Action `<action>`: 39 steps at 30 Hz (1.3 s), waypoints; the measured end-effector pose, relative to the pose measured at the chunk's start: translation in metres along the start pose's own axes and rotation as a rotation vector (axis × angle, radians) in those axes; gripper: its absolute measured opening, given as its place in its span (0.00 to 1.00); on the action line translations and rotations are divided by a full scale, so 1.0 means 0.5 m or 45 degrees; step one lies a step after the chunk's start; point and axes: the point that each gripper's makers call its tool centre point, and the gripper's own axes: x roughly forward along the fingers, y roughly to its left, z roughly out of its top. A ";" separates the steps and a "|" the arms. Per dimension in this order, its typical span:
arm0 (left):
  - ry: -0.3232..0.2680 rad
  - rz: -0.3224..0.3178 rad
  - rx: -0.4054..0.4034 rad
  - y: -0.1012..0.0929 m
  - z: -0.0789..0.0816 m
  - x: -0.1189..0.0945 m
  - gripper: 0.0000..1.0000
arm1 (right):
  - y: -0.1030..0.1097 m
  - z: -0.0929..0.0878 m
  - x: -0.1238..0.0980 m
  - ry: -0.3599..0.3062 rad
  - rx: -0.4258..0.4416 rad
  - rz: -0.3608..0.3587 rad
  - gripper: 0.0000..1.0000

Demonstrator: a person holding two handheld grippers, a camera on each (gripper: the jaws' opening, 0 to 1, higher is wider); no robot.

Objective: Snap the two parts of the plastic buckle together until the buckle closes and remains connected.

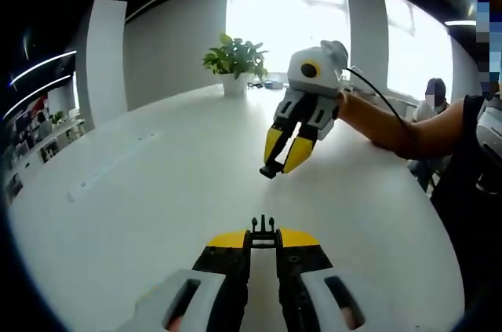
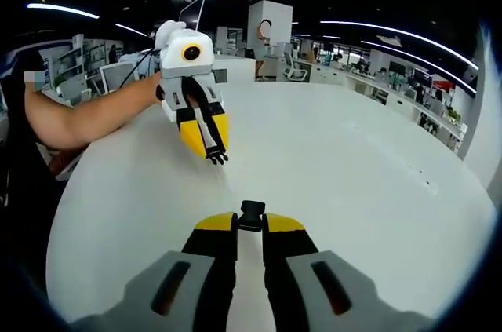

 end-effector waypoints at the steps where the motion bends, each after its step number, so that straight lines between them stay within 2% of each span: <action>1: 0.002 -0.003 0.001 -0.001 -0.001 -0.001 0.10 | 0.001 0.000 0.000 0.000 -0.001 0.002 0.10; 6: -0.001 -0.040 0.009 -0.011 -0.003 -0.008 0.10 | 0.011 -0.003 0.001 0.011 -0.009 0.038 0.10; 12: 0.023 -0.044 0.014 -0.007 -0.015 -0.004 0.10 | 0.027 -0.006 0.004 0.032 -0.027 0.069 0.10; 18: 0.017 -0.041 0.036 -0.008 -0.013 -0.002 0.11 | 0.035 -0.004 0.002 0.027 -0.031 0.093 0.10; 27: 0.006 -0.078 0.029 -0.022 -0.011 -0.006 0.11 | 0.038 -0.004 0.000 0.031 -0.037 0.106 0.10; 39: 0.014 -0.075 0.015 -0.022 -0.017 -0.002 0.11 | 0.045 -0.001 -0.002 0.029 -0.038 0.115 0.10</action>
